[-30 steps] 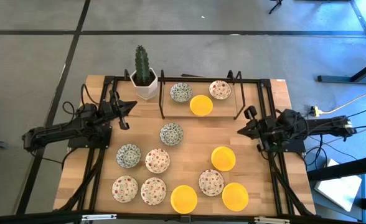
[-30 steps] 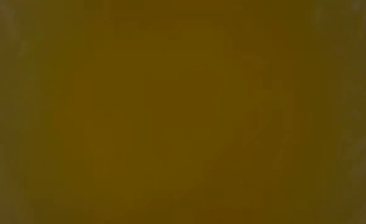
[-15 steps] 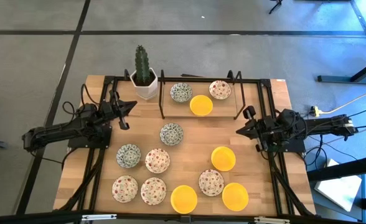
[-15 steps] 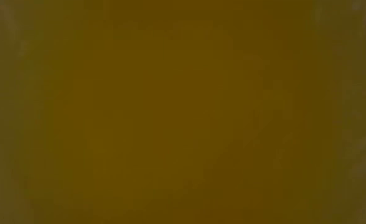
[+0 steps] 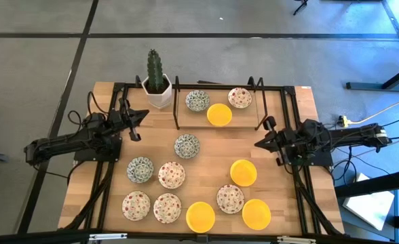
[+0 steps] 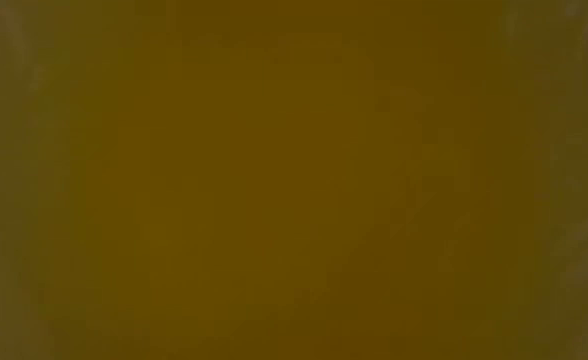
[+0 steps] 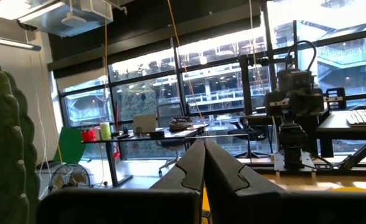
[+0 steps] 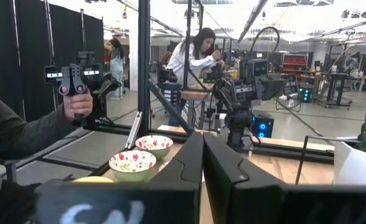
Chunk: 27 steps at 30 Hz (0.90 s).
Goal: Pick & Place Mini bowls
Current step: Stack the green printed bowl on top of the green printed bowl on the shelf
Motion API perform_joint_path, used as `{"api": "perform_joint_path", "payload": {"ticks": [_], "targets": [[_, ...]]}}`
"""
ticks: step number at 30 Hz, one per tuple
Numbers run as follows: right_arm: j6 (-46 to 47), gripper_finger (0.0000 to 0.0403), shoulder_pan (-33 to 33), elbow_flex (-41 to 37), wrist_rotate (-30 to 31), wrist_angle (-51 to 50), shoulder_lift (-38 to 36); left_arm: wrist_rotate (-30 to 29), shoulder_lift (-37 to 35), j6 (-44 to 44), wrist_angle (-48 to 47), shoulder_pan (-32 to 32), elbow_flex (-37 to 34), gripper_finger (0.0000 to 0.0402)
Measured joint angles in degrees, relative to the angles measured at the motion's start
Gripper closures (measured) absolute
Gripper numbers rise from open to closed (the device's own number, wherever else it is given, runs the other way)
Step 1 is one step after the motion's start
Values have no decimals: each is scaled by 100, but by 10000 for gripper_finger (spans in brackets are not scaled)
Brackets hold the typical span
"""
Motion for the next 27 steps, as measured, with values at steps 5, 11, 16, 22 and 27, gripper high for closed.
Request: {"api": "perform_joint_path", "payload": {"ticks": [5,11,16,22,27], "targets": [[-2,389,-2,0,0,0,0,0,0,2,-1,0,0,397],[70,389,0,0,0,2,0,1,0,-4,1,0,0,394],[107,389,-2,0,0,2,0,9,0,-28,17,-7,0,394],[273,389,49,0,376,39,66,35,1,-146,17,-7,0,399],[271,389,79,8,450,41,152,33,1,-146,30,-7,0,399]]}}
